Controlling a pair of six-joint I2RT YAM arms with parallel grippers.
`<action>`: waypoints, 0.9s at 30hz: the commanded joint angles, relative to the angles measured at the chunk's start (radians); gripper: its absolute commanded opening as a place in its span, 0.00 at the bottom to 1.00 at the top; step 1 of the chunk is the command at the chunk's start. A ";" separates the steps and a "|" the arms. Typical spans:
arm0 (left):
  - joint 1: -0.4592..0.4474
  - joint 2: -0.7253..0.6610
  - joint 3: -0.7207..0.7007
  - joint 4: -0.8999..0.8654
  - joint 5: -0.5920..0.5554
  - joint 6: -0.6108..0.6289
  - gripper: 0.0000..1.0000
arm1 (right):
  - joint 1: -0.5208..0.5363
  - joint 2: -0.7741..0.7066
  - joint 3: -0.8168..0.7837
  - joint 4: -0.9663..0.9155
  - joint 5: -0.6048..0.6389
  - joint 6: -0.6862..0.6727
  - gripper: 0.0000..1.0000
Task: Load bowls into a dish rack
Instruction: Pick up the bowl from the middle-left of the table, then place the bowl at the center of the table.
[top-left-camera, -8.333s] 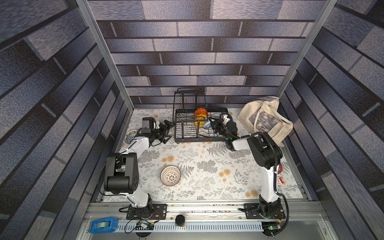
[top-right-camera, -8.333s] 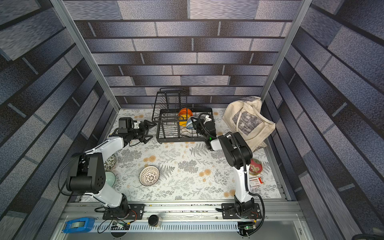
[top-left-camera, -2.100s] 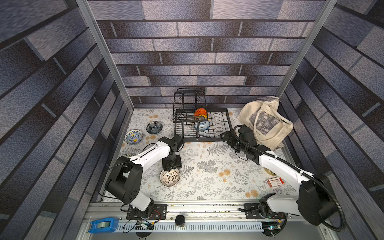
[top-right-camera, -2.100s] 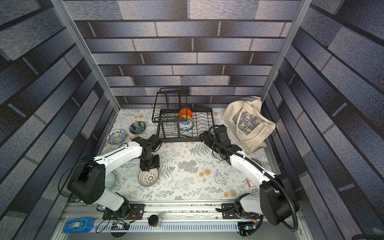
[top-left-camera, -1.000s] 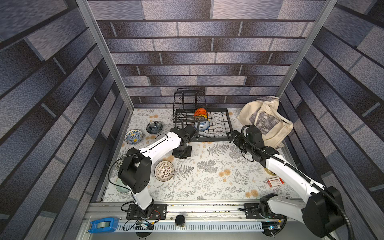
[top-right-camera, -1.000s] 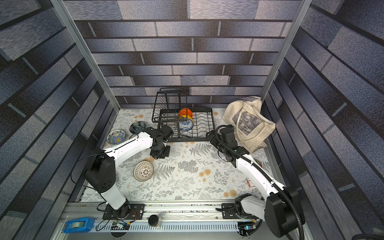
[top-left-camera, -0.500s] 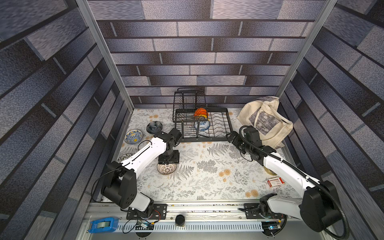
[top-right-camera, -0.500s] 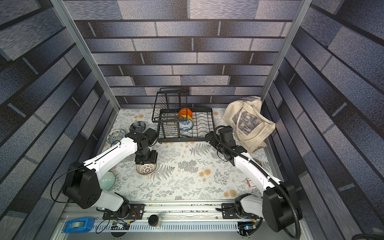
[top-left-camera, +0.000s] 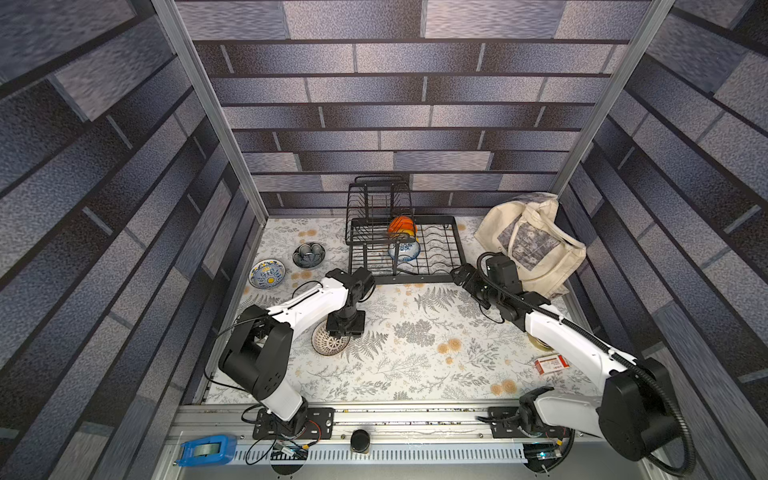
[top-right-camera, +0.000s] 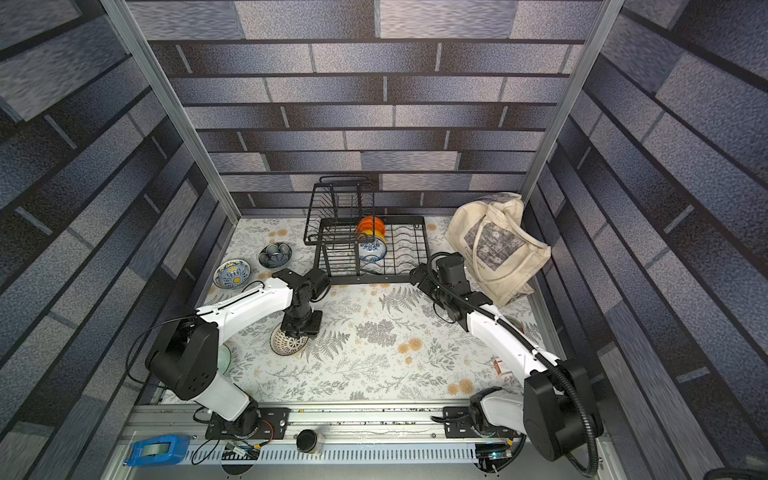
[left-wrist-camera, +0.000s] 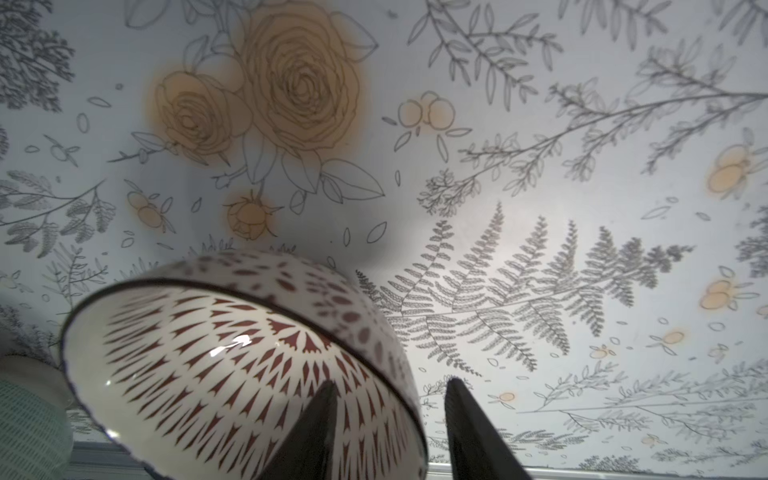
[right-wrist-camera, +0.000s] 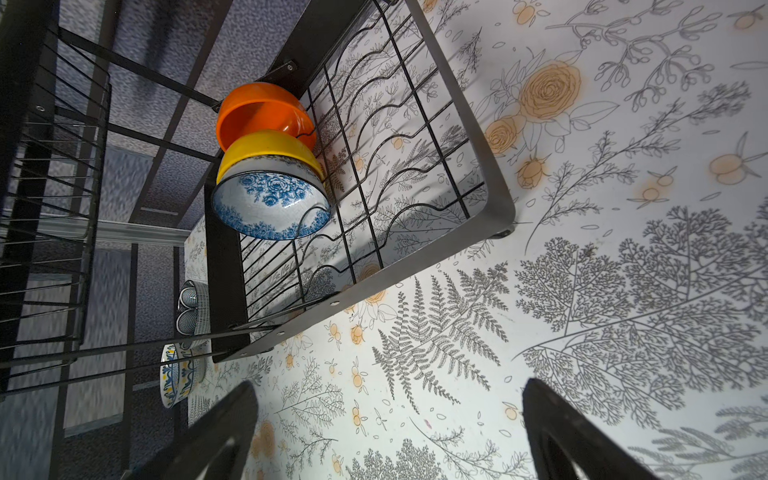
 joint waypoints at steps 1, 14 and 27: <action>-0.003 0.023 -0.017 -0.002 -0.052 0.025 0.32 | -0.006 -0.019 -0.005 0.000 0.004 -0.002 1.00; -0.106 0.039 0.180 -0.039 -0.050 0.082 0.00 | -0.021 -0.050 0.009 -0.044 0.019 -0.022 1.00; -0.285 0.390 0.722 -0.176 -0.053 0.113 0.00 | -0.130 -0.127 -0.006 -0.143 -0.027 -0.045 1.00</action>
